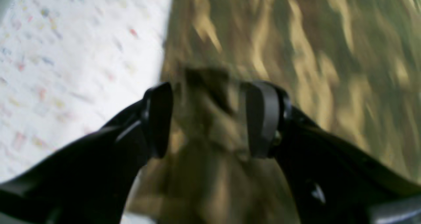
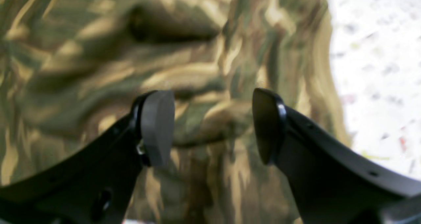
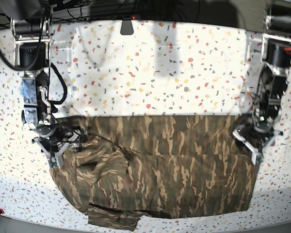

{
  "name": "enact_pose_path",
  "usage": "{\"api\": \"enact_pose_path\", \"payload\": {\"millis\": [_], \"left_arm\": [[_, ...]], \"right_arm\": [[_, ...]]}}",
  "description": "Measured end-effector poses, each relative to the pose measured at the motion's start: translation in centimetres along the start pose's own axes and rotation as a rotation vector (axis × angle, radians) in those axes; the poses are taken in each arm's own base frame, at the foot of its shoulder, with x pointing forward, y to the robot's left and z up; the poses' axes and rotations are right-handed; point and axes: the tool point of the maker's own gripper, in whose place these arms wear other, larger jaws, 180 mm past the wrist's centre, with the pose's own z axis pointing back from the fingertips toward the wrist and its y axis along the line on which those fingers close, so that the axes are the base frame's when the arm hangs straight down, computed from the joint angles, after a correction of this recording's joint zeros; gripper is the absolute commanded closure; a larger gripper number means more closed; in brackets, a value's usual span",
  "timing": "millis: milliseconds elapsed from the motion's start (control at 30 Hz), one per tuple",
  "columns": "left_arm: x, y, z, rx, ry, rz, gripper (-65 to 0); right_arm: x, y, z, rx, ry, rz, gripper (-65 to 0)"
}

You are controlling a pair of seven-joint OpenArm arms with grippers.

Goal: Fold the T-shirt properly
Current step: 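Move both grippers back to the new fold edge and grasp it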

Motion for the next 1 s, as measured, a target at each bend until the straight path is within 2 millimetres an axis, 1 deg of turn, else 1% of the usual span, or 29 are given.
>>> {"api": "enact_pose_path", "payload": {"millis": [33, 67, 100, 167, 233, 333, 367, 400, 500, 667, 867, 933, 1000], "left_arm": [[-0.4, -0.7, 0.3, -0.009, -0.032, 0.004, -34.3], [-1.3, -1.0, 0.5, 0.001, -0.023, 0.018, -34.3], [-2.0, -0.8, 0.6, 0.04, -0.004, 0.043, -34.3], [-2.4, -1.0, 0.4, 0.053, 0.003, 0.055, -34.3], [-2.5, -1.3, 0.3, 0.052, 0.001, 0.063, -34.3], [-3.2, -1.6, 0.1, 0.046, 0.031, 0.087, -34.3], [-3.6, -2.2, 0.1, 0.023, 0.048, 0.125, -34.3], [-4.3, -3.2, 0.2, -0.025, 0.092, 0.137, -34.3], [-4.8, -4.0, 0.3, -0.087, 0.144, 0.143, -34.3], [-5.2, -3.9, 0.5, -0.103, 0.151, 0.13, -34.3], [-6.8, -3.8, 1.5, -0.132, 0.143, 0.114, -34.3], [-7.4, -3.4, 1.8, -0.129, 0.137, 0.108, -34.3], [-7.8, -3.3, 2.1, -0.132, 0.13, 0.105, -34.3]], "right_arm": [[-0.3, 0.0, 0.1, 0.005, -0.002, -0.003, -37.5], [-0.5, 0.2, 0.2, 0.013, -0.005, -0.007, -37.5], [-0.7, 0.2, 0.2, 0.014, -0.002, -0.008, -37.5], [-0.9, 0.3, 0.2, 0.016, 0.0, -0.011, -37.5], [-1.1, 0.6, 0.2, 0.021, 0.005, -0.015, -37.5], [-1.7, 1.8, -0.1, 0.04, 0.03, -0.031, -37.5], [-2.0, 2.3, -0.1, 0.048, 0.035, -0.038, -37.5], [-2.6, 2.8, -0.1, 0.055, 0.048, -0.045, -37.5], [-4.7, 4.1, 0.1, 0.078, 0.074, -0.062, -37.5], [-5.8, 4.1, 0.4, 0.077, 0.087, -0.062, -37.5], [-6.9, 3.4, 1.0, 0.073, 0.123, -0.058, -37.5], [-6.9, 3.4, 1.5, 0.083, 0.119, -0.079, -37.5], [-7.3, 3.4, 2.3, 0.083, 0.119, -0.066, -37.5]]}}
